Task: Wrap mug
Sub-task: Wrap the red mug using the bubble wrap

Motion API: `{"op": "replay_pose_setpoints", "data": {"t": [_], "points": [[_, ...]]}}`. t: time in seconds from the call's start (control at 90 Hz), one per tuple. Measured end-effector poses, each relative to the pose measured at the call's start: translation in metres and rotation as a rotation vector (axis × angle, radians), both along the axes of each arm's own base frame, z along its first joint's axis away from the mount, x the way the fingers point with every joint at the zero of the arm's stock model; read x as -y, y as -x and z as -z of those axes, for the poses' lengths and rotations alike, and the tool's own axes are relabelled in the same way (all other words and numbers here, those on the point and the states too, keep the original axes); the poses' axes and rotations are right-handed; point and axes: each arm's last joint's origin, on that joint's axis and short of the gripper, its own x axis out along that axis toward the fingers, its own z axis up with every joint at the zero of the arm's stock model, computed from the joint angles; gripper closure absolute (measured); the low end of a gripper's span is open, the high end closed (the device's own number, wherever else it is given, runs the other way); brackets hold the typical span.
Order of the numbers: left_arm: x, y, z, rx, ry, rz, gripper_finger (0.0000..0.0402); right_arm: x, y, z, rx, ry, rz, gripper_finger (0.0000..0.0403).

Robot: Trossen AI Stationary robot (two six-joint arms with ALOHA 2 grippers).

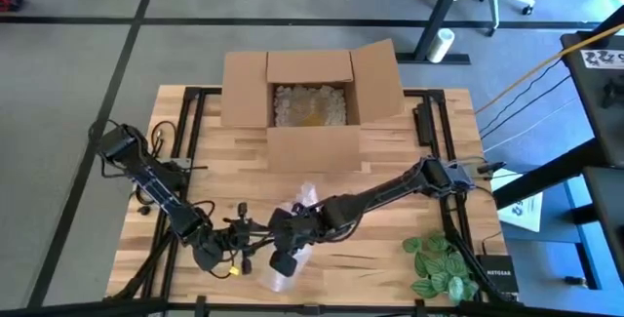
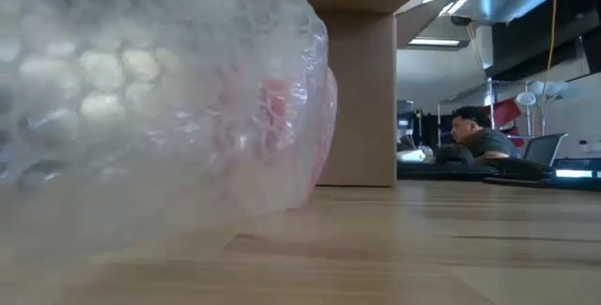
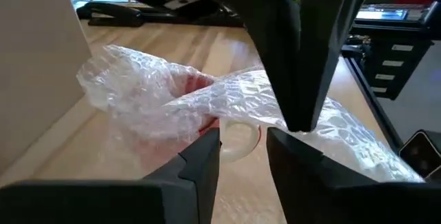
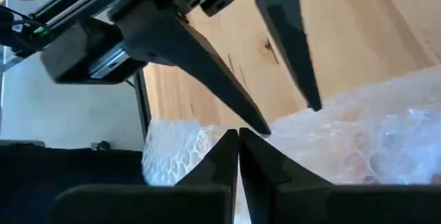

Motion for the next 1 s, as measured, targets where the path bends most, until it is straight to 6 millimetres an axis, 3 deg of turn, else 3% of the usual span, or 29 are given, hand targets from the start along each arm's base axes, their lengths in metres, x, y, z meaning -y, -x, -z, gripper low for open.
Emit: {"op": "replay_pose_setpoints", "data": {"t": [0.378, 0.467, 0.567, 0.7, 0.822, 1.0], "points": [[-0.002, 0.001, 0.003, -0.023, -0.011, -0.007, 0.0296, -0.025, 0.011, 0.000, -0.046, -0.106, -0.153, 0.0403], [-0.001, 0.001, 0.003, -0.022, -0.007, -0.008, 0.0296, -0.027, 0.011, 0.008, -0.079, -0.099, -0.158, 0.0403], [-0.001, 0.001, 0.003, -0.021, -0.002, -0.009, 0.0296, -0.024, 0.010, 0.025, -0.151, -0.062, -0.134, 0.0403], [0.000, 0.002, 0.003, -0.020, 0.004, -0.004, 0.0296, -0.015, 0.008, 0.039, -0.157, 0.138, -0.032, 0.0403], [0.002, 0.003, 0.003, -0.019, 0.004, 0.004, 0.0296, -0.010, 0.009, 0.027, -0.070, 0.284, 0.043, 0.0403], [0.003, 0.005, 0.003, -0.018, 0.005, 0.009, 0.0296, 0.000, 0.018, 0.003, -0.049, 0.336, 0.110, 0.0403]]}}
